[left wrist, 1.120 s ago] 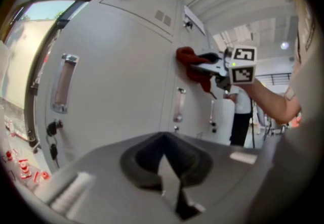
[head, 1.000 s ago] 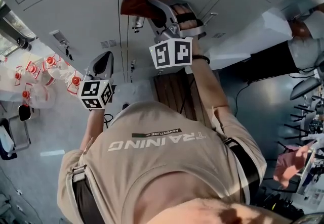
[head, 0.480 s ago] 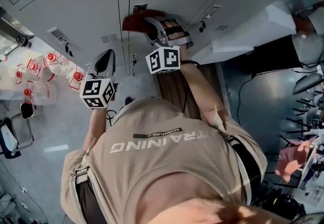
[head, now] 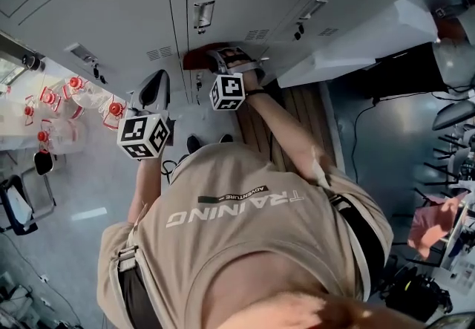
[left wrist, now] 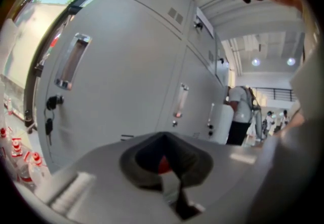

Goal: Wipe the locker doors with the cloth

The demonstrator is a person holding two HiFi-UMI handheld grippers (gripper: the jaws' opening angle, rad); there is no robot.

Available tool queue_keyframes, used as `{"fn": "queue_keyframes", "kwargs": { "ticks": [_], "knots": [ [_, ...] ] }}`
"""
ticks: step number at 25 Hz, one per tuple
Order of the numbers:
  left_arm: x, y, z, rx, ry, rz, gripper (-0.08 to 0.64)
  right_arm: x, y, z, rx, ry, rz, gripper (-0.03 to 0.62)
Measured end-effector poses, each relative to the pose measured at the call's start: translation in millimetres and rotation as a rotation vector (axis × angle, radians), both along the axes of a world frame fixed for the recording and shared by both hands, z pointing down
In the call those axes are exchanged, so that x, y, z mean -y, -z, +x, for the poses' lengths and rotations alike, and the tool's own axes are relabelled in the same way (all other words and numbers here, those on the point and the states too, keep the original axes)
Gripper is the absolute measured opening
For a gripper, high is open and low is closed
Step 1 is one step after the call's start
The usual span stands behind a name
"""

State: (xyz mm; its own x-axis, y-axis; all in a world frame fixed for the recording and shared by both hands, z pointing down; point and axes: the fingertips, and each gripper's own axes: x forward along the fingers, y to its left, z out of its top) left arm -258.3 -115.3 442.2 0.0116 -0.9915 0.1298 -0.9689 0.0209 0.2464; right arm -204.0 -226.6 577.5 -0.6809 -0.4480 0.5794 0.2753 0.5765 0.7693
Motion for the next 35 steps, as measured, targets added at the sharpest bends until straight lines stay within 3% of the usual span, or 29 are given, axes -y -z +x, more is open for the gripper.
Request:
{"fn": "queue_keyframes", "kwargs": {
  "ticks": [7, 13, 17, 20, 23, 28, 31, 35],
  "knots": [
    [6, -12, 0, -0.020, -0.012, -0.027, 0.006, 2, -56, 19, -0.078, -0.072, -0.143, 0.055],
    [19, -21, 10, -0.021, -0.041, -0.044, 0.006, -13, 15, 39, 0.097, -0.056, -0.111, 0.055],
    [29, -21, 20, -0.031, -0.075, -0.040, 0.006, -23, 147, 66, 0.362, -0.065, 0.000, 0.055],
    [44, -11, 22, -0.009, -0.113, -0.022, 0.006, -14, 248, 84, 0.507, -0.102, 0.175, 0.055],
    [53, 0, 34, 0.012, -0.145, -0.002, 0.006, -7, 324, 101, 0.564, -0.118, 0.358, 0.055],
    [60, 6, 52, 0.038, -0.200, 0.005, 0.006, 5, 408, 111, 0.662, -0.132, 0.561, 0.055],
    [55, 4, 56, 0.023, -0.204, -0.002, 0.006, 16, 427, 103, 0.658, -0.137, 0.619, 0.055],
    [48, 3, 51, 0.018, -0.179, -0.004, 0.006, 40, 426, 87, 0.631, -0.155, 0.608, 0.055]
  ]
}}
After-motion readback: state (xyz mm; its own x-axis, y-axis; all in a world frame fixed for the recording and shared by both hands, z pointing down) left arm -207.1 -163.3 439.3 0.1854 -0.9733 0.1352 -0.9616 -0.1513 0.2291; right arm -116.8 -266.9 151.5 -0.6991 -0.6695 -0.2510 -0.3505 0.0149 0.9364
